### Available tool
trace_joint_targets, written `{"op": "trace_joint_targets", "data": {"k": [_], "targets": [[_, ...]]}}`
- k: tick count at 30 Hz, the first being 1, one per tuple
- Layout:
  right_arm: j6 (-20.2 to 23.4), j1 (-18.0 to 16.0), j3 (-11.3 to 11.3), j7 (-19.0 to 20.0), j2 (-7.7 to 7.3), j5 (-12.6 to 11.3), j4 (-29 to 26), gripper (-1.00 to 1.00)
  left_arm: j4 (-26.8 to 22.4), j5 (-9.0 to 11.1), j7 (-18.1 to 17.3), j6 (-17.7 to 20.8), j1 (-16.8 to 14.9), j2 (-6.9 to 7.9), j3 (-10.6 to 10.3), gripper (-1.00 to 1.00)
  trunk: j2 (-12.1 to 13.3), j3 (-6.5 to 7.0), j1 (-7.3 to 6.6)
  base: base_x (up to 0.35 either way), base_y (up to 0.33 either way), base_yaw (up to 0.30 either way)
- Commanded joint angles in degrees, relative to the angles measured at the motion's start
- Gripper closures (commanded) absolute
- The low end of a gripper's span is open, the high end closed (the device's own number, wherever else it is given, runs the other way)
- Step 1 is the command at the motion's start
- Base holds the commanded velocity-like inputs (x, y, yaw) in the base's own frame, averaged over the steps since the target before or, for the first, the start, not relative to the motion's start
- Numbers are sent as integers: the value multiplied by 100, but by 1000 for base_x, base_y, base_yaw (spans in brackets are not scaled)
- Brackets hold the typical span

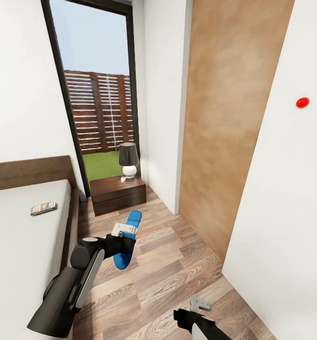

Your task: In the bedroom, move the book from the bed onto either nightstand, and place the two sandals side by side next to the bed.

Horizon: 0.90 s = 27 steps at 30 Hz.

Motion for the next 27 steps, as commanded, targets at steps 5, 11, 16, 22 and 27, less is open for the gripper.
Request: {"op": "trace_joint_targets", "data": {"k": [5,11,16,22,27], "targets": [[26,0,48,-44,-2,-39,65,-100,2,35,23,23,-4,-6,3,100,-206,-97,110,0,0,0],[22,1,48,-37,-5,-36,120,-100,4,34,21,20,-4,-8,3,100,-446,-204,242,0,0,0],[24,1,53,-28,2,-36,131,-100,4,33,21,20,-4,-5,3,100,-647,-294,352,0,0,0],[24,1,56,-6,8,-35,135,-100,4,33,25,20,-4,-3,3,100,-888,-402,484,0,0,0],[22,1,57,-2,13,-35,136,-100,4,28,32,14,-4,-4,3,100,-1088,-492,594,0,0,0]]}}
